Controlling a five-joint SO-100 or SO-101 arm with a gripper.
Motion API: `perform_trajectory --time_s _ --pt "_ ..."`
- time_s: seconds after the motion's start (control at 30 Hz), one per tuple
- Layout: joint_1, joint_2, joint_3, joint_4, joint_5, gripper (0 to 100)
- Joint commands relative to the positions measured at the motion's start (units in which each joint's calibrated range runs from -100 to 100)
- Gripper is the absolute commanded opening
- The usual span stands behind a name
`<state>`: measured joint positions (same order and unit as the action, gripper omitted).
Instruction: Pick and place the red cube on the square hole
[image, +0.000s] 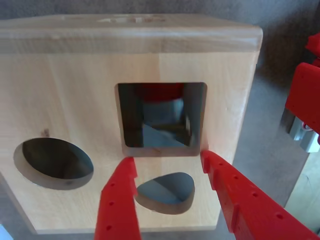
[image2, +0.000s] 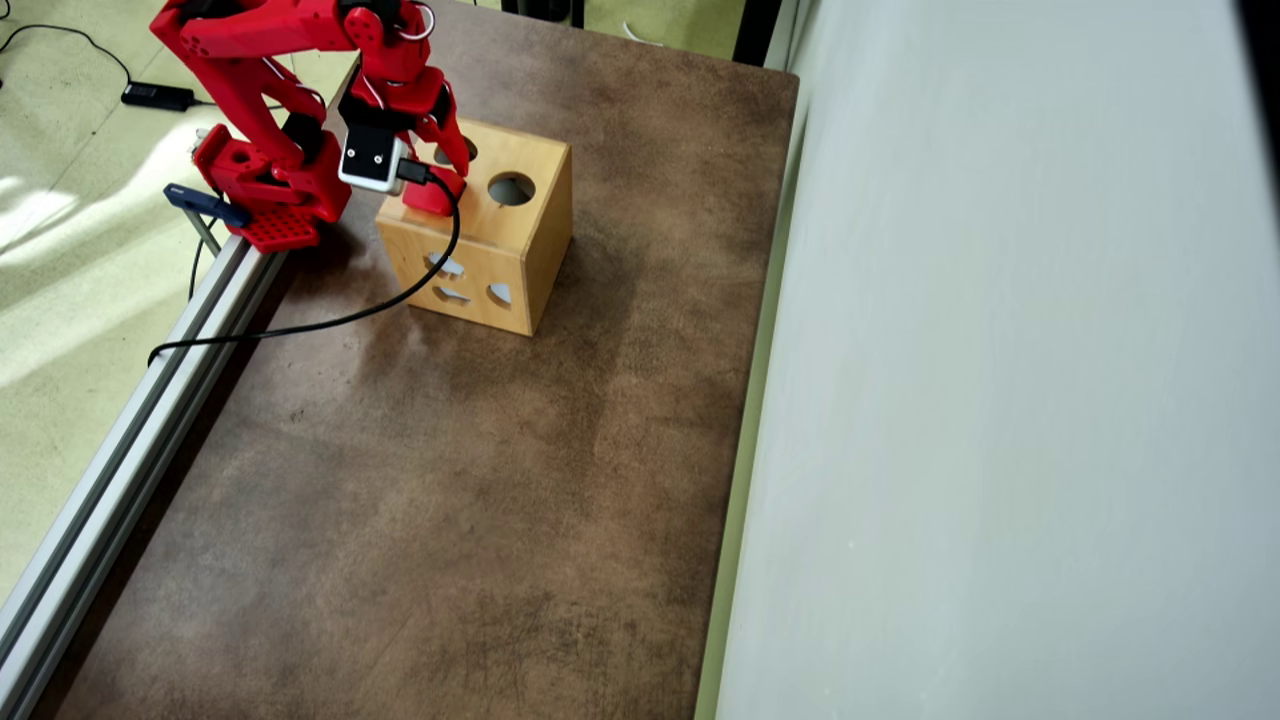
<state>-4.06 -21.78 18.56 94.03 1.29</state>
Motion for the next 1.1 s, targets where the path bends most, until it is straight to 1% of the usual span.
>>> perform_trajectory --time_s 0.0,0.23,0.37,0.47,0.6,1.07 --pt "-0.4 1.0 0.0 0.2 0.2 14" --pt "-0.4 0.7 -0.2 0.2 0.2 12" --pt "-0.4 -4.1 -0.2 0.2 0.2 12" --pt "-0.4 -8.8 -0.2 0.2 0.2 9" --pt "-0.4 -16.6 -0.2 0.2 0.2 2" --pt "-0.4 -46.3 0.7 0.3 -0.2 2"
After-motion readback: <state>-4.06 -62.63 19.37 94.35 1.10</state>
